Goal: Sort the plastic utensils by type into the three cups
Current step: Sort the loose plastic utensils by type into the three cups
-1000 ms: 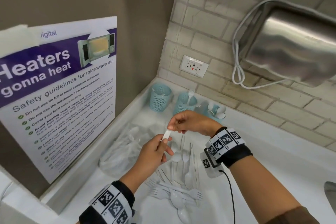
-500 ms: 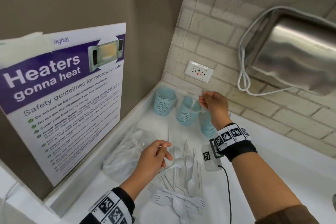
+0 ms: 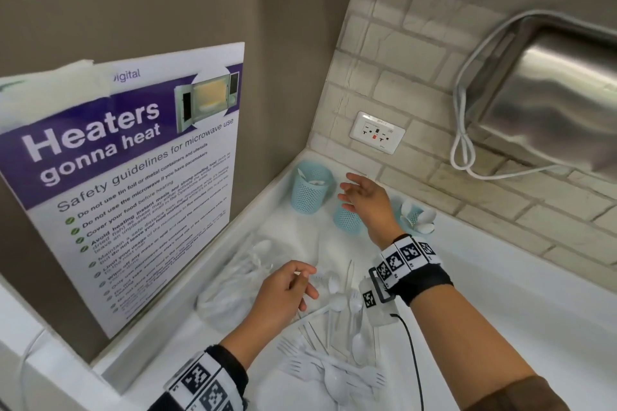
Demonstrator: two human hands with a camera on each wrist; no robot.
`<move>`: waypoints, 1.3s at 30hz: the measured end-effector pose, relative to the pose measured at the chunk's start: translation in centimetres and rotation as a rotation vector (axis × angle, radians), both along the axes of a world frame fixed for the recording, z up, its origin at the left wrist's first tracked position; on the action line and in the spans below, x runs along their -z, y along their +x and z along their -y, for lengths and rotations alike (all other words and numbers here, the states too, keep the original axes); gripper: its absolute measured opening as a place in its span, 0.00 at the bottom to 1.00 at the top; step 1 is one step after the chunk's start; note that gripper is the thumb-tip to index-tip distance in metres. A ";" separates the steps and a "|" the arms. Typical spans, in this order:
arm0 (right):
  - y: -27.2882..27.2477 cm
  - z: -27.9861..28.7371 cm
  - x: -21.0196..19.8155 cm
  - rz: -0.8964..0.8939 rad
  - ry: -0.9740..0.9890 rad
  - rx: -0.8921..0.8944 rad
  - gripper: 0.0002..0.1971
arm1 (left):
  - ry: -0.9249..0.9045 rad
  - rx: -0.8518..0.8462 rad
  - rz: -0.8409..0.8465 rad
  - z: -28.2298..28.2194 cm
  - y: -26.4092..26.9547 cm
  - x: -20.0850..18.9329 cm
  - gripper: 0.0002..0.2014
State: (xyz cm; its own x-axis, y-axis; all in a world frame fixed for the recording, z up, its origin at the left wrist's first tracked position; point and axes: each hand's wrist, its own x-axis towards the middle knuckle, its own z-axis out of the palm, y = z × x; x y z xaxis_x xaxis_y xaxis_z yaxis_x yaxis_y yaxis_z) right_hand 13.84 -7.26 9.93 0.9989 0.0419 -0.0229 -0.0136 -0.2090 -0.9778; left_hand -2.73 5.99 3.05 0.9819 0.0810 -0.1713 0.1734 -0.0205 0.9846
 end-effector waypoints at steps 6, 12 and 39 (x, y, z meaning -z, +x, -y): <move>-6.4 1.6 -0.3 0.131 -0.366 -0.114 0.15 | 0.026 0.053 -0.020 0.0 -0.1 0.1 0.10; -14.7 3.1 3.6 0.020 -0.906 -0.423 0.32 | 0.011 0.042 -0.028 -0.7 -0.2 -0.1 0.11; -19.6 5.3 10.9 -0.025 -1.089 -0.454 0.21 | 0.083 0.110 -0.065 -0.6 -0.8 -0.3 0.11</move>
State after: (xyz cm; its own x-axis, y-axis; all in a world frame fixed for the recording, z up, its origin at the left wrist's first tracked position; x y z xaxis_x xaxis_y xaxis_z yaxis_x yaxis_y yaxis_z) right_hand -5.79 -12.54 -0.95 0.8961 0.3399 -0.2855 0.2606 -0.9235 -0.2815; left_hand -3.54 6.59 3.34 0.9727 -0.0102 -0.2318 0.2288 -0.1236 0.9656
